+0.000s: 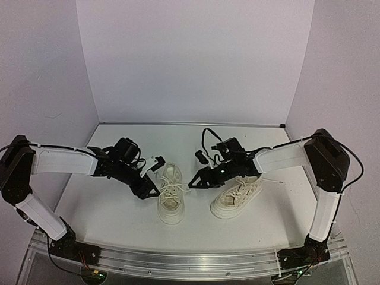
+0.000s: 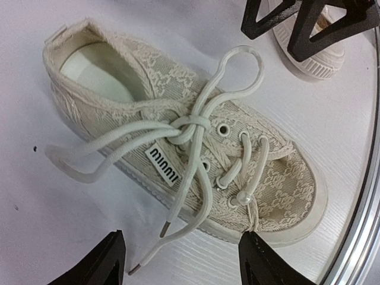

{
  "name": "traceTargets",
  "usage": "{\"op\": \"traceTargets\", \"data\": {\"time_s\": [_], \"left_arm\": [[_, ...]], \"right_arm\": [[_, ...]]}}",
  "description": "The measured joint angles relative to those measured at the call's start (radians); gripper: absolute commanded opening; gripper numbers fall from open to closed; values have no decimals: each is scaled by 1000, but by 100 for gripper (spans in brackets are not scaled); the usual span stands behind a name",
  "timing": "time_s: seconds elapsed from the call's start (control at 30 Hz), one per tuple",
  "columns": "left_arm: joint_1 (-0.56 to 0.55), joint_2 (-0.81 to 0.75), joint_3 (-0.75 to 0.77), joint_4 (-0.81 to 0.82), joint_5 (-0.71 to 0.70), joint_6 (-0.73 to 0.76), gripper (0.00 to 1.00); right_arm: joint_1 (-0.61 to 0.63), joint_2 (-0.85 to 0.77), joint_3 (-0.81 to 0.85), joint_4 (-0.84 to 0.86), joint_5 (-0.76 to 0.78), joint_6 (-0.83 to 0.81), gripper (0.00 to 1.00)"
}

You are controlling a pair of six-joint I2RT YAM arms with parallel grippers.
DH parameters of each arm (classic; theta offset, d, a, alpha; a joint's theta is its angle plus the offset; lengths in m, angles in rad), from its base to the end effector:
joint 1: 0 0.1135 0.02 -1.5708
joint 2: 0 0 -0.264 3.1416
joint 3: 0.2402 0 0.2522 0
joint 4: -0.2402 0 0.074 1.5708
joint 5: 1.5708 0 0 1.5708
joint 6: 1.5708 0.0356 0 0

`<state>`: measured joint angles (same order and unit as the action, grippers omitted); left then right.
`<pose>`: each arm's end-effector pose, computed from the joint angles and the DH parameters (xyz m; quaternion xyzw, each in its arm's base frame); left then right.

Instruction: Tie the shoes

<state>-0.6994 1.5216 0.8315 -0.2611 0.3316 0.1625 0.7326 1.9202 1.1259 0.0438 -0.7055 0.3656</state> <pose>0.2195 -0.1998 0.1799 0.4381 0.8324 -0.2313 0.2482 0.2810 0.2839 0.1599 -0.2925 0.8210 0.4655 0.1538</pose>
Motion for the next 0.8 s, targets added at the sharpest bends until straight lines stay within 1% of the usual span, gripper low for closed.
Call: {"op": "traceTargets", "data": {"time_s": [0.07,0.17,0.3,0.43,0.5,0.53,0.57,0.67,0.73,0.8], "left_arm": [[-6,10,47,-56,-24,70,67],[-9,57,76,-112,-43,147,67],[-18,141,64,-169,-67,220,67],[-23,160,44,-175,-86,263,64],[-25,161,44,-172,-97,277,57],[-25,162,44,-168,-100,282,52],[-25,163,44,-164,-105,287,45],[-24,167,45,-153,-120,296,17],[-23,169,48,-155,-126,287,7],[-26,170,53,-170,-124,279,1]], "right_arm": [[0,0,0,0,0,0,56],[0,0,0,1,-4,1,57],[0,0,0,0,-10,2,58],[0,0,0,1,-18,3,62],[0,0,0,2,-20,2,63],[0,0,0,2,-20,3,64],[0,0,0,2,-20,2,64],[-1,-3,0,2,-20,2,65],[-2,-8,0,2,-20,2,65],[-3,-16,0,2,-20,2,65]]}}
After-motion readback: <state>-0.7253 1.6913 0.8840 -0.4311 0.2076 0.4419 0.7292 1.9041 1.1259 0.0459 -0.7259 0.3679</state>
